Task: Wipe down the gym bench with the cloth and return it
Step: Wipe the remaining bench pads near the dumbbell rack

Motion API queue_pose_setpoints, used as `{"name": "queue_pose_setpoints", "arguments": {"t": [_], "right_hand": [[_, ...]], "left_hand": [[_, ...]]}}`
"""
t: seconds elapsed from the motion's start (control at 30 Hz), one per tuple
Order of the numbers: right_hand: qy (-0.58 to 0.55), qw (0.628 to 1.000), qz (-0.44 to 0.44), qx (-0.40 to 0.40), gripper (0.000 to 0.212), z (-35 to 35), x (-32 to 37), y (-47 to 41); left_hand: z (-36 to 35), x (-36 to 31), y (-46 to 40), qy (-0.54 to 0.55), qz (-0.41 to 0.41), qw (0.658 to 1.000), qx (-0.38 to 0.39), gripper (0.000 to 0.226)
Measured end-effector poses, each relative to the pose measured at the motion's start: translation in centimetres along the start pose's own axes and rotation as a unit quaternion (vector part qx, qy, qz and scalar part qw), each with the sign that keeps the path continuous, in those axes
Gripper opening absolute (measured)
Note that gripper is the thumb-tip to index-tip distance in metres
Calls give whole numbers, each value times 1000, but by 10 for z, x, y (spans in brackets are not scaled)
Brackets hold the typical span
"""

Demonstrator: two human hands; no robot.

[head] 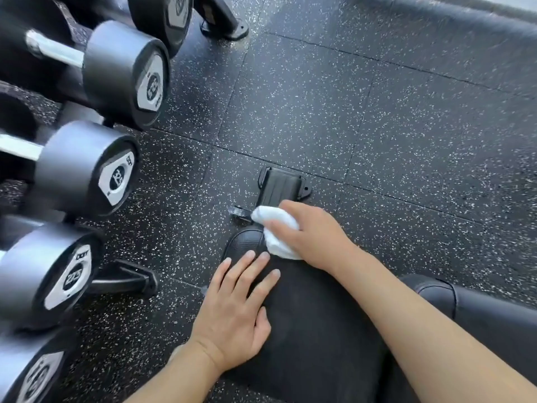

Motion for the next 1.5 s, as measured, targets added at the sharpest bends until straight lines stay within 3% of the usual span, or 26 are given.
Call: {"name": "queue_pose_setpoints", "arguments": {"t": [0.13, 0.23, 0.53, 0.63, 0.77, 0.9, 1.03, 1.27, 1.37, 1.5], "right_hand": [[30, 995, -83, 49, 48, 48, -85, 34], [42, 994, -89, 42, 46, 59, -97, 45], [54, 997, 39, 44, 30, -36, 38, -33], [31, 998, 42, 46, 32, -34, 46, -35], [32, 999, 15, 19, 36, 8, -10, 7], [42, 996, -75, -8, 45, 55, -88, 53], [84, 993, -74, -45, 36, 55, -77, 60], [123, 989, 51, -66, 33, -15, 34, -5], [168, 980, 104, 24, 33, -48, 72, -36], [289, 930, 204, 97, 39, -77, 106, -41]], "left_hand": [[-2, 0, -1, -8, 0, 1000, -9, 71], [-3, -1, -2, -8, 5, 1000, -3, 71], [-3, -3, -3, -12, 3, 1000, 13, 70], [-3, -2, -3, -14, 0, 1000, 14, 69], [-3, -3, -2, -10, -1, 1000, 12, 70], [-2, -2, -3, -2, 7, 1000, 11, 69], [-2, -1, -2, 14, 10, 1000, 7, 68], [0, -1, 0, 17, 20, 999, 23, 64], [2, -8, 5, 13, 66, 997, 43, 66], [5, -25, 43, 31, 109, 992, 48, 71]]}}
Point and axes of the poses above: each hand's wrist, its own y-axis away from the middle knuckle, its own z-axis out of the back of the hand, x = y × z, the point moved 6 cm from there along -y, towards the middle knuckle, and after that the axes turned 11 degrees about -x, right-handed, at the moved point
